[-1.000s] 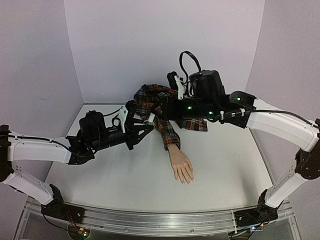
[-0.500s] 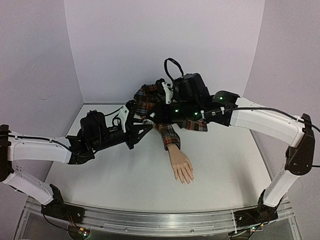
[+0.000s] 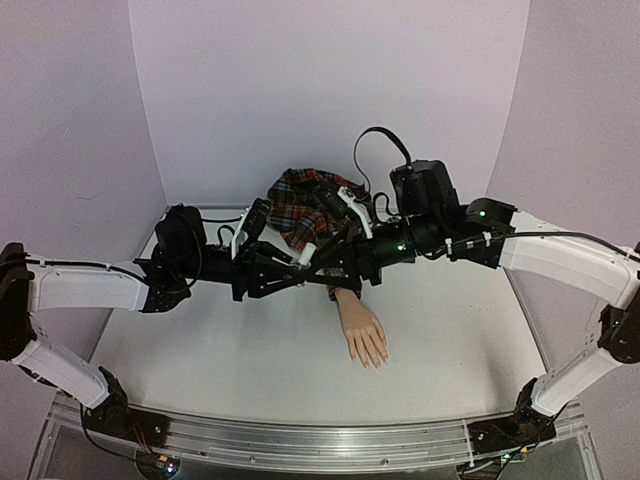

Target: Paint the nails

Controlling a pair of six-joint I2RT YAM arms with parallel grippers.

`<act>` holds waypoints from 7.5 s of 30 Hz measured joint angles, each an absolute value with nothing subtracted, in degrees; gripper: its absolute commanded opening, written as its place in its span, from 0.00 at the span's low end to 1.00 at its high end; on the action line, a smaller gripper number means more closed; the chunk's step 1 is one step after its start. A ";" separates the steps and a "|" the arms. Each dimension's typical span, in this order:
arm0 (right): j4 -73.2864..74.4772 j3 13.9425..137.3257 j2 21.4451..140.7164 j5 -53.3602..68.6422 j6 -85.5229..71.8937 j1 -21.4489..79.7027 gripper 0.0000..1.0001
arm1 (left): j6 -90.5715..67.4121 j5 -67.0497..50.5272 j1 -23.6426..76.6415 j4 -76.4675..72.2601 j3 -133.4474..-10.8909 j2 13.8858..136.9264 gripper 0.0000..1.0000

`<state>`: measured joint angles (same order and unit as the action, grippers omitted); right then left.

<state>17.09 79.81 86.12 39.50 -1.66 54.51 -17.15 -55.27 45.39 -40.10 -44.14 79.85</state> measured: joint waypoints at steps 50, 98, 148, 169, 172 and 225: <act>16.48 82.36 88.39 30.54 -9.54 55.19 0.03 | -6.44 -42.50 47.68 -31.83 -44.12 77.11 0.00; 31.56 98.76 97.32 22.10 -26.69 54.78 0.28 | -1.28 -35.27 45.58 -26.46 -44.51 75.61 0.00; 28.40 77.29 76.97 10.54 -22.18 54.87 0.00 | -1.19 -22.58 45.80 -25.23 -40.27 71.97 0.00; 14.62 41.78 76.95 -14.26 -41.10 66.52 0.00 | 4.78 -6.35 45.80 -14.75 -45.74 63.37 0.00; 13.24 41.78 79.59 -15.31 -43.27 66.92 0.00 | 5.52 -6.31 45.80 -13.73 -45.72 63.35 0.00; 21.44 44.36 83.19 -20.09 -51.86 64.92 0.00 | 7.55 -5.74 45.80 -13.02 -45.63 63.08 0.00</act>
<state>21.44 44.36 83.19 -20.09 -51.86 64.92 7.55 -5.74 45.80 -13.02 -45.63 63.08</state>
